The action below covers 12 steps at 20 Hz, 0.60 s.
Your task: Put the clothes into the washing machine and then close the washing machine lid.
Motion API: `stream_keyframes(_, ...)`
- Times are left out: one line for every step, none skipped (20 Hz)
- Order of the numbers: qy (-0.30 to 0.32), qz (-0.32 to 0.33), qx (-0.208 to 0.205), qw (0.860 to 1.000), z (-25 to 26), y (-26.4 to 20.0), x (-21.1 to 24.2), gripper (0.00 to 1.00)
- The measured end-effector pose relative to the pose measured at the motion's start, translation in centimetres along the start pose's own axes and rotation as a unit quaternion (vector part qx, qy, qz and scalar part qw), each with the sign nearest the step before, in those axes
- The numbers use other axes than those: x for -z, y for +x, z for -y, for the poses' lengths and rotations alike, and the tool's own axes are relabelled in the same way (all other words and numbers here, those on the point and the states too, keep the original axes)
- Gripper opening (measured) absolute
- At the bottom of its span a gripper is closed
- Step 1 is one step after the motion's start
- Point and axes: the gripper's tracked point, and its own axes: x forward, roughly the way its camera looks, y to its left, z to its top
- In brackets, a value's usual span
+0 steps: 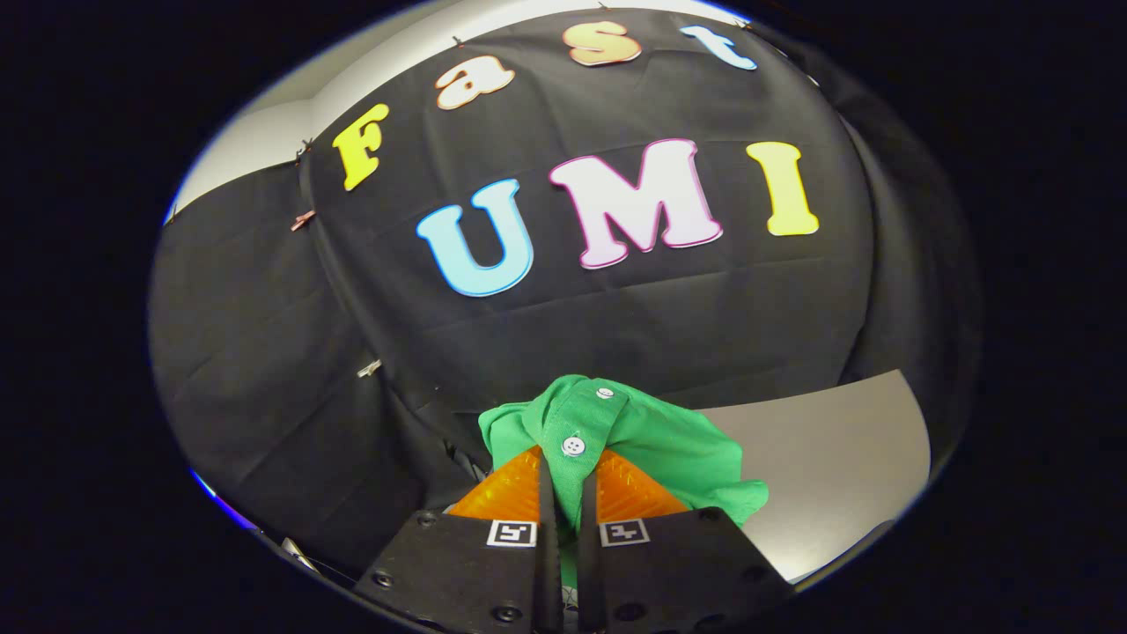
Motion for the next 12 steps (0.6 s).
stream_keyframes(-0.004, -0.005, -0.007, 1.000, -1.3, 0.6, 0.6, 0.11)
stream_keyframes(-0.007, -0.010, -0.014, 1.000, -2.6, 1.3, 1.2, 0.11)
stream_keyframes(-0.009, -0.014, -0.021, 1.000, -3.9, 2.1, 1.8, 0.11)
stream_keyframes(-0.011, -0.020, -0.027, 0.999, -4.9, 2.8, 2.4, 0.11)
stream_keyframes(-0.013, -0.026, -0.032, 0.999, -5.9, 3.6, 3.2, 0.11)
stream_keyframes(-0.014, -0.031, -0.036, 0.999, -6.8, 4.4, 3.9, 0.11)
stream_keyframes(-0.015, -0.037, -0.039, 0.998, -7.5, 5.2, 4.6, 0.11)
stream_keyframes(-0.014, -0.043, -0.044, 0.998, -8.1, 6.1, 5.5, 0.11)
stream_keyframes(-0.010, -0.050, -0.049, 0.997, -8.6, 6.8, 6.4, 0.11)
stream_keyframes(-0.004, -0.057, -0.054, 0.997, -9.2, 7.7, 7.4, 0.11)
stream_keyframes(0.000, -0.064, -0.058, 0.996, -9.7, 8.5, 8.3, 0.11)
stream_keyframes(-0.001, -0.069, -0.059, 0.996, -10.0, 9.5, 9.1, 0.11)
